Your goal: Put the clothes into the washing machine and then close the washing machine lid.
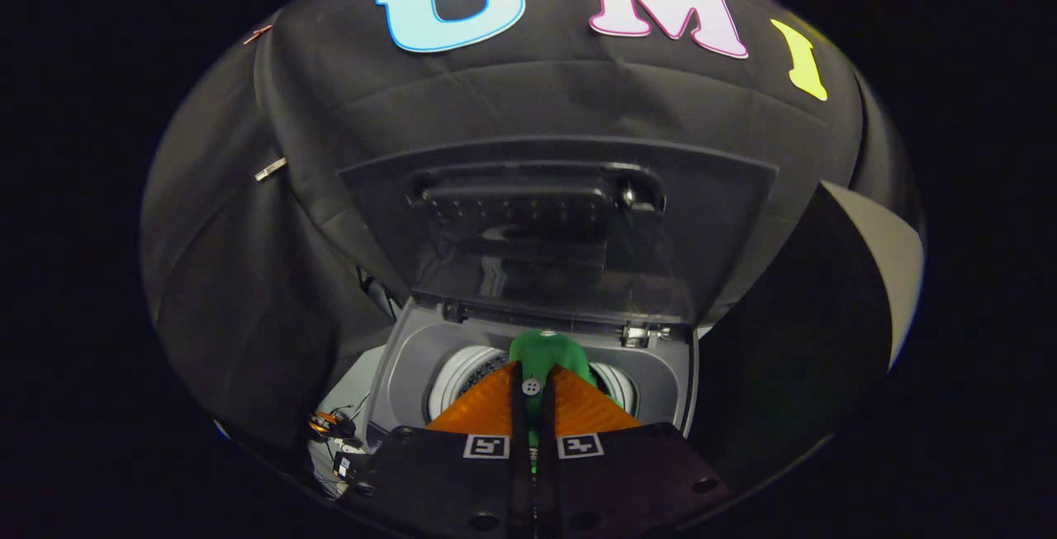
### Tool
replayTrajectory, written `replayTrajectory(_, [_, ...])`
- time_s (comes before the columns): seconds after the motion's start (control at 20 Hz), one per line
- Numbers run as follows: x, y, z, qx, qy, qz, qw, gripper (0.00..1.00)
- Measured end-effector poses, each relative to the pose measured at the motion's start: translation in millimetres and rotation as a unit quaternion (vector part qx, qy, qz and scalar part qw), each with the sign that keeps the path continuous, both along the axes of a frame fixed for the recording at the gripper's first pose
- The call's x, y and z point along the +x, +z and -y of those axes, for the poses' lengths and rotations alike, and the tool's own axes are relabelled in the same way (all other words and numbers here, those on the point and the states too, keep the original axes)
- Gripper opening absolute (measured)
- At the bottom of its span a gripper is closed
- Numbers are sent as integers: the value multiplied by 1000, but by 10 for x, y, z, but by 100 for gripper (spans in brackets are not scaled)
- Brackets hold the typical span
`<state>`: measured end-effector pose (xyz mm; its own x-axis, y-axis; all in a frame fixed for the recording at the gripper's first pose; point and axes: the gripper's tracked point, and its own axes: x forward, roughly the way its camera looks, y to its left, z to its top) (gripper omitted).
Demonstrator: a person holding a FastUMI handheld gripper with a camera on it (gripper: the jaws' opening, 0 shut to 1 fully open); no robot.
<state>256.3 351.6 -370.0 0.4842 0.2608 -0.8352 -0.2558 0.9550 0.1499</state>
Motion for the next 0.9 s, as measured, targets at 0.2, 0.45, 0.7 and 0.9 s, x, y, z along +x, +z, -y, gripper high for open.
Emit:
replayTrajectory(0.2, [-40,-163,54,-14,10,7,1000,9])
replayTrajectory(0.45, [2,-33,129,-21,7,37,999,98])
replayTrajectory(0.7, [-4,198,65,-12,21,72,997,99])
replayTrajectory(0.9, [112,759,-20,20,13,140,990,99])
